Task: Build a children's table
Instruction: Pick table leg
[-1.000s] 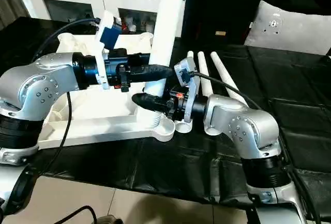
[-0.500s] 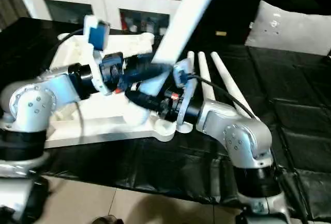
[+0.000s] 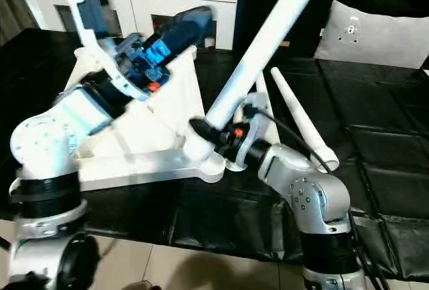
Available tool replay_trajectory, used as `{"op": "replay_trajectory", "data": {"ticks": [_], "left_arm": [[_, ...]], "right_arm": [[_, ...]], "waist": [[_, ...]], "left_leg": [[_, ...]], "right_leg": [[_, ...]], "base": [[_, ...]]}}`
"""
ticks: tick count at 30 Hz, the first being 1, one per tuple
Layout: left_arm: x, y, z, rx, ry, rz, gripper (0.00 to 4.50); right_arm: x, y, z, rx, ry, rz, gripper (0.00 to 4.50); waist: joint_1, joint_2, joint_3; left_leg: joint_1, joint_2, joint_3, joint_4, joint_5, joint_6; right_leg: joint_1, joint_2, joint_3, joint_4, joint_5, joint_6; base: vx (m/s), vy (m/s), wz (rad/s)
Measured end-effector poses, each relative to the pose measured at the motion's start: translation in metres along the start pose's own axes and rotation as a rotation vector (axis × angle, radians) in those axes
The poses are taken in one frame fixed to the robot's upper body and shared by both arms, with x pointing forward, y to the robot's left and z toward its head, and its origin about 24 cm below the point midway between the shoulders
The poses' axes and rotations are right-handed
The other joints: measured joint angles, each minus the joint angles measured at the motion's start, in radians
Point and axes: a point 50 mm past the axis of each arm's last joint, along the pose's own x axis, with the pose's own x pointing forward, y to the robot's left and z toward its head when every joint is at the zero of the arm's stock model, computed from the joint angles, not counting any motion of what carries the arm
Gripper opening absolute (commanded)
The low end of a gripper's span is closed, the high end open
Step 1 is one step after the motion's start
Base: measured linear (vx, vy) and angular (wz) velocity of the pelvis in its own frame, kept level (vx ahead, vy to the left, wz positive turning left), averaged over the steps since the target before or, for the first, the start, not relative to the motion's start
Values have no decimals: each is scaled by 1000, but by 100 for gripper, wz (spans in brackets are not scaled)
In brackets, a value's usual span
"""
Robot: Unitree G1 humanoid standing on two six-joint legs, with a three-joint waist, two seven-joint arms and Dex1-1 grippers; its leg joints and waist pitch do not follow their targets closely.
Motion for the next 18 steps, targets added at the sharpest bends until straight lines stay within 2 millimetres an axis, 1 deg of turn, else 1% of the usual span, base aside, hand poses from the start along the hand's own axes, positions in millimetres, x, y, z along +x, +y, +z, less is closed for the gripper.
{"op": "replay_trajectory", "data": {"ticks": [2,5,8,11,13,14,16,18], "left_arm": [[-16,17,-18,86,90,178,389],[-39,30,-41,157,159,381,389],[-65,33,-59,222,207,535,389],[-88,33,-75,235,249,654,389],[-96,31,-81,243,264,693,389],[-100,29,-84,235,258,722,389],[-101,26,-87,225,245,738,389],[-99,22,-85,235,226,734,389]], "right_arm": [[-5,-2,1,-57,-3,-57,190],[-6,0,-5,-86,-23,-162,190],[-13,0,-15,-114,1,-260,190],[-21,2,-27,-133,38,-327,190],[-25,4,-31,-145,27,-386,190],[-26,5,-31,-127,-5,-407,190],[-29,6,-30,-109,-53,-421,190],[-31,8,-26,-113,-90,-415,190]], "waist": [[0,1,0],[-1,1,0],[-6,1,0],[-11,1,0],[-16,0,0],[-22,0,0],[-25,0,0],[-24,0,0]], "left_leg": [[-1,0,0,-1,0,0],[-3,0,0,-1,0,0],[-4,0,0,-2,-2,2],[-3,-1,0,-3,-3,3],[-3,-1,0,-3,-2,3],[-2,-1,0,-3,-2,3],[-2,-1,0,-2,-2,3],[-2,-3,1,-2,-2,4]], "right_leg": [[0,0,0,-1,-1,1],[-1,0,0,-3,-1,2],[-1,0,0,-6,0,1],[0,0,0,-7,-1,2],[0,0,0,-7,-2,4],[0,0,0,-7,-2,4],[0,0,1,-7,-3,5],[1,-3,2,-8,-3,5]], "base": [[0,0,0],[0,0,0],[0,0,0],[0,0,0],[0,0,0],[0,0,0],[0,0,0],[0,0,0]]}}
